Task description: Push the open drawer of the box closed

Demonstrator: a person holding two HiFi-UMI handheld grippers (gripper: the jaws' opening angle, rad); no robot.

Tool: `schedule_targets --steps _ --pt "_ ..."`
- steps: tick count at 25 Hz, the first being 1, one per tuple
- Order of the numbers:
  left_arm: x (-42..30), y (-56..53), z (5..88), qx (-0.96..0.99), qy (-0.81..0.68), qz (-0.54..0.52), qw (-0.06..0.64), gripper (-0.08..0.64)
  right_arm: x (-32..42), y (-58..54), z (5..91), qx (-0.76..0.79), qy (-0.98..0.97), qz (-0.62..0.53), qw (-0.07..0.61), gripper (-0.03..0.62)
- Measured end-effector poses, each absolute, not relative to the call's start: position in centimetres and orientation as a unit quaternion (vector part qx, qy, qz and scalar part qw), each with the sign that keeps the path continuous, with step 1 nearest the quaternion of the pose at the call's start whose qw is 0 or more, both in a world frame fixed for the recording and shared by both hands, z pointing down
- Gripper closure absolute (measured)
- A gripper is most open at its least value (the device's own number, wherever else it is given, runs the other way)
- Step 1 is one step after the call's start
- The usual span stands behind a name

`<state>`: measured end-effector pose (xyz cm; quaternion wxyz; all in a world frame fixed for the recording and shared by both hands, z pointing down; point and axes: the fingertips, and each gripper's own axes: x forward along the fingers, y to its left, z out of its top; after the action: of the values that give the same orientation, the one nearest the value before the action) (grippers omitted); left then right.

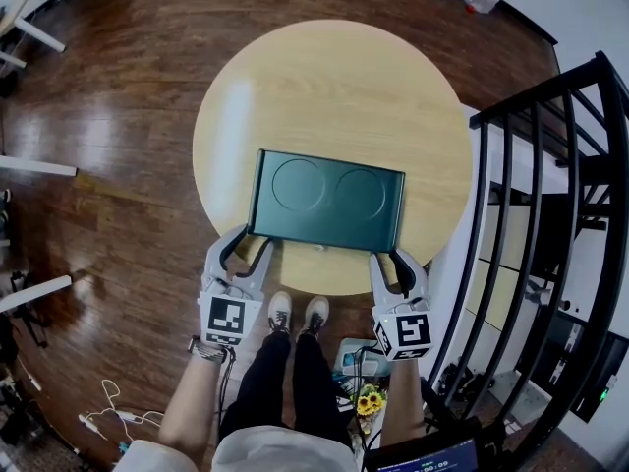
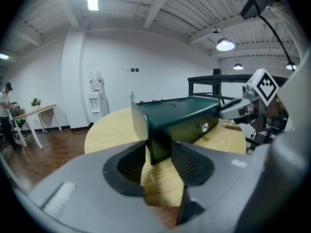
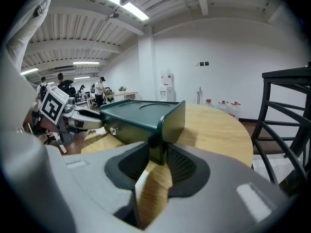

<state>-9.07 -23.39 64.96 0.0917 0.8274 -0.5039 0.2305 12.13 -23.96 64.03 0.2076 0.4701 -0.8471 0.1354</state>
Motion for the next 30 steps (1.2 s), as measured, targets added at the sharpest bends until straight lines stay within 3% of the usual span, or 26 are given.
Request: schedule_targets --steps 14,30 --pt "-8.9 -23.0 65.3 0.797 -0.546 0.238 0.097 0.386 13.2 -24.0 64.3 0.484 -0.833 0.156 0.218 0.479" --pt "-6.1 -23.2 54.4 0.807 -0.568 0.146 0.065 0.508 13.2 -23.3 53.7 0.517 -0.835 0.12 0.143 0.479"
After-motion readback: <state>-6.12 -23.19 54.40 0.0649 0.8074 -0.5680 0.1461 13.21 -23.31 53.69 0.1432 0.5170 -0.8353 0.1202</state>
